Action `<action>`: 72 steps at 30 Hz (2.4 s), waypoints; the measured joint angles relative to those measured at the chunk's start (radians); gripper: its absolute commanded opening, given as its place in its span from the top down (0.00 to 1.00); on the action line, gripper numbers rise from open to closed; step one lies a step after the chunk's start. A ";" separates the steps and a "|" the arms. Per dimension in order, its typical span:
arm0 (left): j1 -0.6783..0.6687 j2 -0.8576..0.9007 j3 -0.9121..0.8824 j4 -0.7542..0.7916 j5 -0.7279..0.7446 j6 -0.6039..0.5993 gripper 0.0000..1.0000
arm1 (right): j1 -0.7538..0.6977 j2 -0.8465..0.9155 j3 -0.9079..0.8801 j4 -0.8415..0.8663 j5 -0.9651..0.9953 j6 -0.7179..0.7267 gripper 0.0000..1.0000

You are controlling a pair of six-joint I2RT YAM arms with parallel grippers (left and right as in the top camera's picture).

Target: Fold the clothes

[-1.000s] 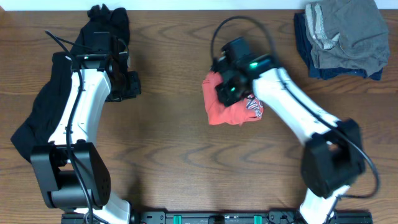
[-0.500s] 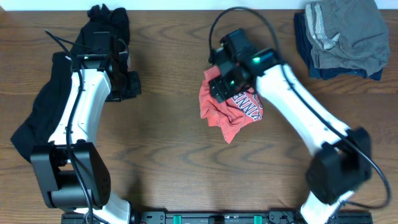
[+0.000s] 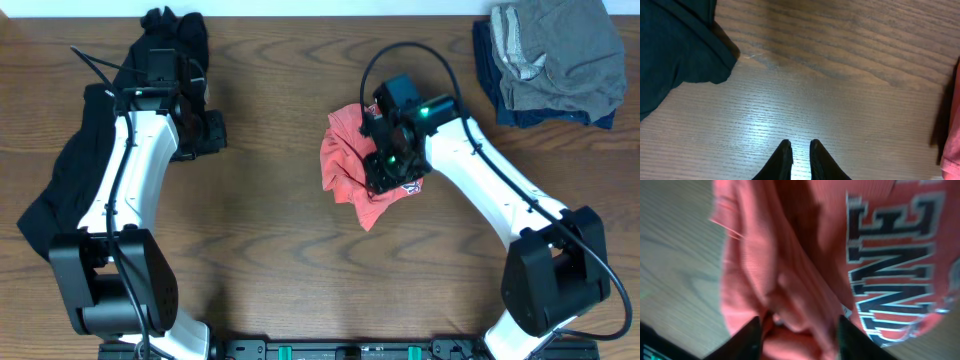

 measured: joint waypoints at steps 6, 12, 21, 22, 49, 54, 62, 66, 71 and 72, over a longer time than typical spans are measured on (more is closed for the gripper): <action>0.000 0.000 0.000 0.024 0.000 0.000 0.84 | 0.004 0.000 -0.047 0.090 -0.025 0.023 0.90; 0.020 0.000 0.000 0.039 0.000 0.000 0.84 | 0.084 0.000 -0.047 0.191 -0.065 0.021 0.92; 0.107 0.000 0.000 0.048 0.000 0.000 0.84 | 0.190 0.032 -0.046 0.235 -0.099 0.004 0.56; 0.115 0.000 0.000 0.048 0.000 0.000 0.84 | 0.188 0.032 -0.043 0.235 -0.100 -0.002 0.54; 0.151 0.000 0.000 0.048 0.000 0.000 0.84 | -0.060 0.227 0.141 0.283 -0.077 -0.008 0.61; 0.151 0.000 0.000 0.048 0.000 0.000 0.84 | -0.059 0.248 0.138 0.304 -0.109 -0.006 0.96; 0.151 0.000 0.000 0.048 0.000 0.000 0.84 | -0.054 0.248 0.147 0.354 -0.219 0.001 0.99; 0.151 0.000 0.000 0.048 0.000 0.000 0.84 | -0.018 0.248 0.178 0.410 -0.253 0.017 0.97; 0.151 0.000 0.000 0.048 0.000 0.000 0.84 | 0.061 0.248 0.193 0.512 -0.255 0.095 0.69; 0.151 0.000 0.000 0.048 0.000 0.000 0.84 | 0.077 0.248 0.194 0.527 -0.254 0.114 0.66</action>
